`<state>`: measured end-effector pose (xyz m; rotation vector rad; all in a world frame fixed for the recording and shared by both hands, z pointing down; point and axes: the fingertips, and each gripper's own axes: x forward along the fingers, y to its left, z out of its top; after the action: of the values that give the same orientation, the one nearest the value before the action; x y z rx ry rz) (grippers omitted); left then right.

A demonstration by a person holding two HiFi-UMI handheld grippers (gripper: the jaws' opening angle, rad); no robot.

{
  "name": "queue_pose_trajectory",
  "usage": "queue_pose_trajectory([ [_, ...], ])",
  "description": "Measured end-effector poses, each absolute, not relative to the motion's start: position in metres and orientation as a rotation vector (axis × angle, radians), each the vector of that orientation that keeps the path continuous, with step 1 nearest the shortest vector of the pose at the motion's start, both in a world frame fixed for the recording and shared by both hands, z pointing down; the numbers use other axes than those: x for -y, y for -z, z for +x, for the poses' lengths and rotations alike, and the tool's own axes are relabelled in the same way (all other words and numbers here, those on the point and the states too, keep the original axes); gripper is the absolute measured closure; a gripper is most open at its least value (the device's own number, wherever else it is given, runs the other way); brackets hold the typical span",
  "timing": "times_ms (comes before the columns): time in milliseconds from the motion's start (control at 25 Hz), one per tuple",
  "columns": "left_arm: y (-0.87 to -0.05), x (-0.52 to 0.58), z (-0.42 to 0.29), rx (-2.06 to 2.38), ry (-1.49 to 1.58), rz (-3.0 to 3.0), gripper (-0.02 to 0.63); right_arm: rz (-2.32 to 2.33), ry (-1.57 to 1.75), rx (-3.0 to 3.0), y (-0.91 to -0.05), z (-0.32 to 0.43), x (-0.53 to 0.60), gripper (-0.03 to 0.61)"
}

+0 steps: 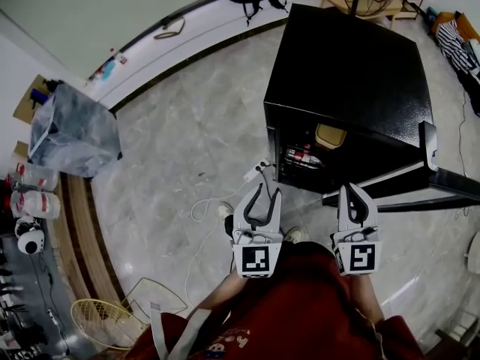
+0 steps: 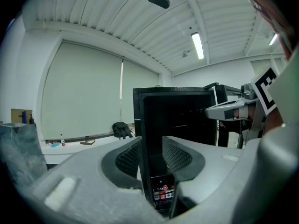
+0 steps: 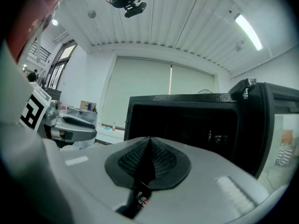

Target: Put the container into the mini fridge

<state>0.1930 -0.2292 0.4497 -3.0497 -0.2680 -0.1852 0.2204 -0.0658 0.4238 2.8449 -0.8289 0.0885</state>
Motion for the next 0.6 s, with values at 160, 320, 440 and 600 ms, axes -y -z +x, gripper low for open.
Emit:
queue_pose_trajectory([
  [160, -0.444, 0.226, 0.195, 0.291, 0.165, -3.061, 0.556, 2.863, -0.087, 0.810, -0.422, 0.219, 0.062, 0.578],
  [320, -0.447, 0.221, 0.200, 0.314, 0.188, -3.034, 0.606, 2.881, -0.089, 0.809, -0.422, 0.220, 0.061, 0.578],
  [440, -0.443, 0.216, 0.205, 0.331, 0.146, -3.009, 0.607, 2.881, -0.091, 0.824, -0.423, 0.219, 0.061, 0.578],
  [600, -0.444, 0.214, 0.207, 0.317, 0.149, -3.008, 0.607, 2.879, -0.106, 0.822, -0.426, 0.221, 0.061, 0.578],
])
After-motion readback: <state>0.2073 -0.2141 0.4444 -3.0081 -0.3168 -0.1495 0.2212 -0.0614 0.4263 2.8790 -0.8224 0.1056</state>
